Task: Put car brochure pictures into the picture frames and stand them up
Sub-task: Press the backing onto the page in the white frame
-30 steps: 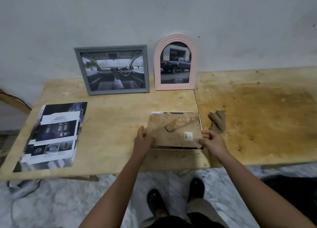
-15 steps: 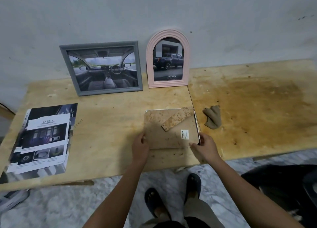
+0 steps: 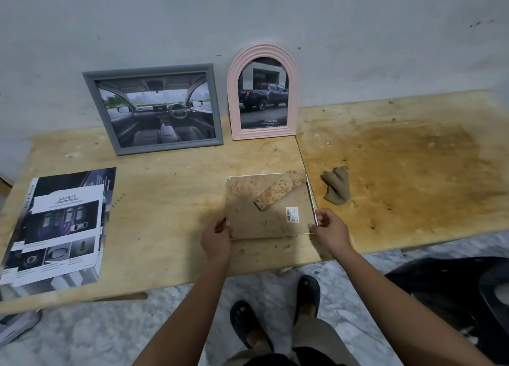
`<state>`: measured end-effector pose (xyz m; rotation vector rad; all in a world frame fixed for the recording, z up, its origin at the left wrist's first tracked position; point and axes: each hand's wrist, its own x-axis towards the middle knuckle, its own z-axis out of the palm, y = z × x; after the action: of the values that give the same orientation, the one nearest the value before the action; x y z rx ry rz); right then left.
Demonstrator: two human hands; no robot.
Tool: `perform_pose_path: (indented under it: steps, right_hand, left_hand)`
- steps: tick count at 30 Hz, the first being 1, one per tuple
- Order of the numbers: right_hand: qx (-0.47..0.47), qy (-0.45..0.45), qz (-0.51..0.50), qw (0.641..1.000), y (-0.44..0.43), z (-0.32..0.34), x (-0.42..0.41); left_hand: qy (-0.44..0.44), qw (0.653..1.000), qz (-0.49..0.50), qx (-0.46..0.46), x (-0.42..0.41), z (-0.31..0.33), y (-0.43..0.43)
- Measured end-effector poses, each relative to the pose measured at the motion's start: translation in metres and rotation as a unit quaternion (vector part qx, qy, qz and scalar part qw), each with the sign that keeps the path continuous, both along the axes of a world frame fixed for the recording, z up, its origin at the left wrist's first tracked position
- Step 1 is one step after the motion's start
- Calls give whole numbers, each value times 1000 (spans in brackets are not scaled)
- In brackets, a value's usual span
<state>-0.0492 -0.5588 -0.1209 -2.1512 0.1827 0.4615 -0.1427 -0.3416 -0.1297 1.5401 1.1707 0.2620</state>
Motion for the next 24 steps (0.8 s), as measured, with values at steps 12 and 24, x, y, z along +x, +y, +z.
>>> perform_pose_path:
  steps: [12, 24]
  right_hand:
    - [-41, 10, -23, 999, -3, 4, 5]
    - [-36, 48, 6, 998, 0, 7, 20]
  left_hand:
    - [31, 999, -20, 6, 0, 2, -1]
    - [71, 988, -138, 22, 10, 3, 24]
